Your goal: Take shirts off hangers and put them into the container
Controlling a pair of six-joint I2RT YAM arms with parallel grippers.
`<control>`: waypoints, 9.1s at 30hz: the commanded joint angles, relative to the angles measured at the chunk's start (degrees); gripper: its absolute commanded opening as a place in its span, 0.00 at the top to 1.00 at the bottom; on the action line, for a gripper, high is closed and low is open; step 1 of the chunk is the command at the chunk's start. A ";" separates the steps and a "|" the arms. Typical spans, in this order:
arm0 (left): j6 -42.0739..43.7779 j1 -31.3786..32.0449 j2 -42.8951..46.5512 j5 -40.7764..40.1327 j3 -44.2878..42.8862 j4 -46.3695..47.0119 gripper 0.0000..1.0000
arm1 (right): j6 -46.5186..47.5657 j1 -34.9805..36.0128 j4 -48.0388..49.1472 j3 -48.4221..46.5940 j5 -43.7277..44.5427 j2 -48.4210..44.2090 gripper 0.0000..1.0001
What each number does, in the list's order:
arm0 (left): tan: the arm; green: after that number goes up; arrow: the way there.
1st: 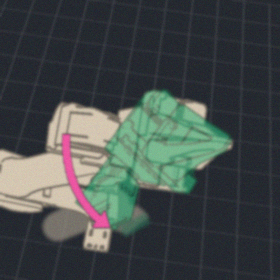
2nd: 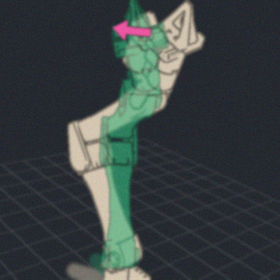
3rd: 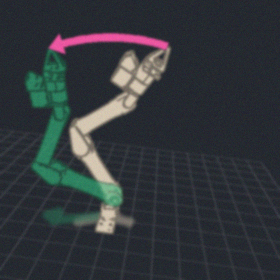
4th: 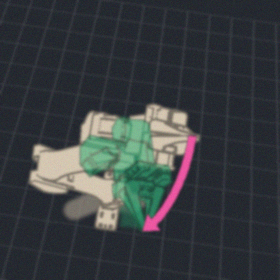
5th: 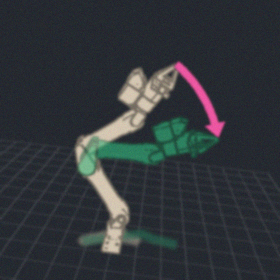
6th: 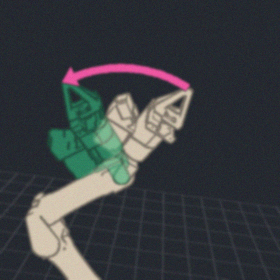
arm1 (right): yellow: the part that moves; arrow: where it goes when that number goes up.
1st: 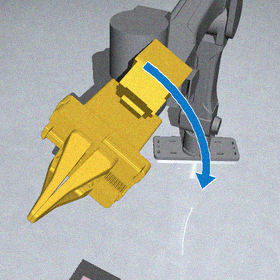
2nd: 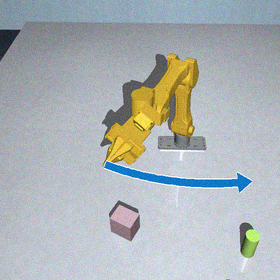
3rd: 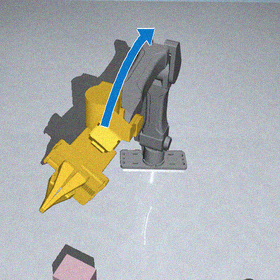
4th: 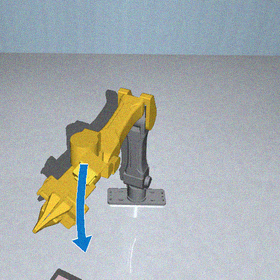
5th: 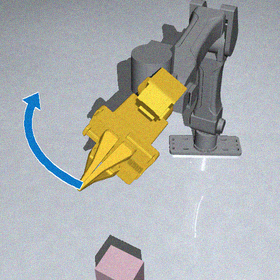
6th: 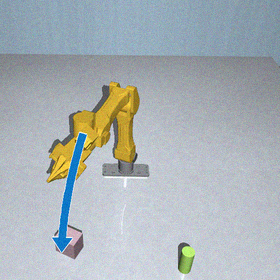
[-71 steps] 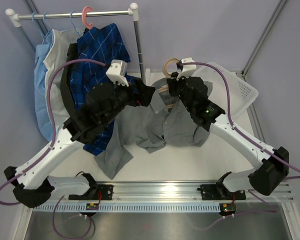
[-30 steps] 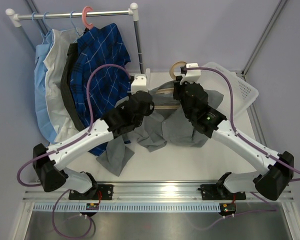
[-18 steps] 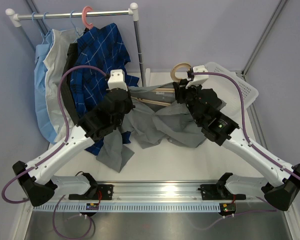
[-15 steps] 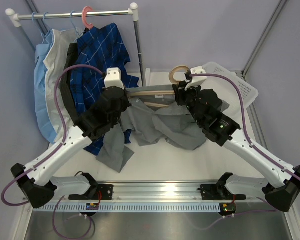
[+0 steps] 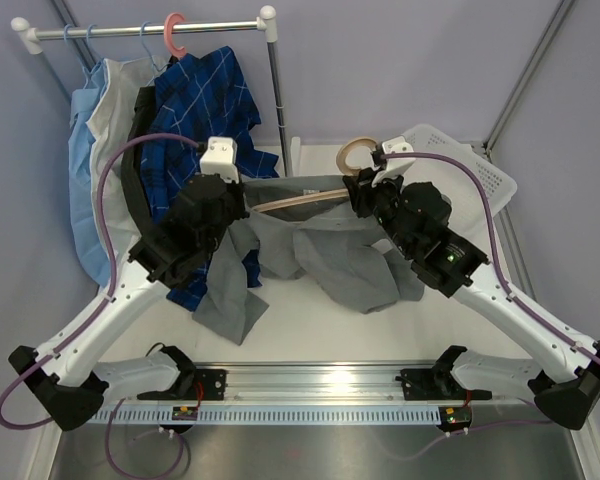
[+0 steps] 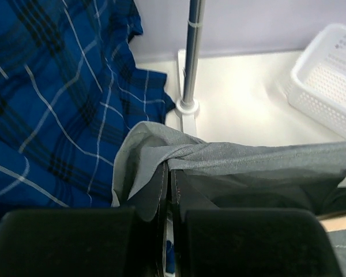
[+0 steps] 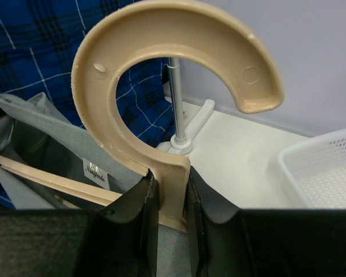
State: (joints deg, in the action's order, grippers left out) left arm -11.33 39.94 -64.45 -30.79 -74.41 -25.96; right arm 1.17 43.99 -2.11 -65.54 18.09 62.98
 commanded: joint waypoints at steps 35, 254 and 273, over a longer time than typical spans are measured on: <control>-2.21 -3.64 23.66 8.20 17.39 -3.39 0.01 | -9.88 -1.80 0.09 -9.71 5.21 -0.58 1.00; 7.11 -21.49 25.60 17.25 13.50 -3.58 0.01 | -33.33 -0.74 -23.35 -6.08 -1.41 43.44 0.01; 7.29 -21.57 27.79 17.25 16.76 -1.29 0.01 | -28.08 -9.09 -22.77 -3.99 -1.22 40.05 1.00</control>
State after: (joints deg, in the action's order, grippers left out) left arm -4.43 18.63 -37.06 -12.71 -58.35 -30.98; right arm -30.13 34.59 -26.70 -71.33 15.55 109.10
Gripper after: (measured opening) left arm 0.987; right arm 0.114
